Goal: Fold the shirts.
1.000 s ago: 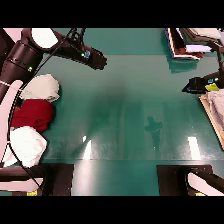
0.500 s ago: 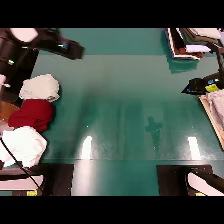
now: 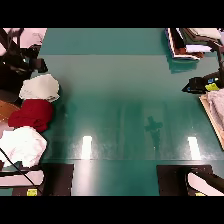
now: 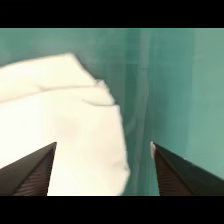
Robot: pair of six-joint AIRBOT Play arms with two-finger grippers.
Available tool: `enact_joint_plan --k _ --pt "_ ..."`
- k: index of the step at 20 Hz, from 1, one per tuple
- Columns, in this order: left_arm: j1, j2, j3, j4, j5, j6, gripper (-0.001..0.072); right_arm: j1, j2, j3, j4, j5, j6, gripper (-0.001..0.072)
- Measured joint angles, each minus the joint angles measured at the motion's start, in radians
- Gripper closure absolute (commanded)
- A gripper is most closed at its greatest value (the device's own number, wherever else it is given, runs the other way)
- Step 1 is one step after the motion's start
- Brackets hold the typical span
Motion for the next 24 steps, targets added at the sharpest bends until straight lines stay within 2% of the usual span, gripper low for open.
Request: enact_joint_plan --k 4,5,7,12,16,20,24 --pt "0.021 -0.051 -0.150 0.010 0.132 -0.006 0.0004 0.000 0.000 0.000 0.001 -0.003 0.000 0.0693" --pt "0.023 -0.067 -0.169 0.008 0.151 -0.007 0.0049 0.000 0.000 0.000 0.001 -0.003 0.000 0.0693" --pt "0.026 -0.088 -0.189 0.009 0.168 -0.012 0.0681 0.000 0.000 0.000 0.001 -0.007 0.000 0.0694" --pt "0.028 -0.083 -0.125 0.014 0.105 -0.007 0.0674 0.000 0.000 0.013 0.001 -0.013 0.001 0.0693" --pt "-0.014 0.038 0.067 0.011 0.008 0.056 0.0674 0.000 0.000 0.117 0.005 -0.018 0.001 0.0694" --pt "-0.120 0.216 0.272 0.008 -0.117 0.098 0.0674 0.000 0.000 0.267 0.008 -0.031 0.001 0.0694" --pt "-0.283 0.346 0.364 -0.028 -0.223 0.115 0.0674 0.000 0.000 0.381 0.008 -0.044 0.001 0.0694"
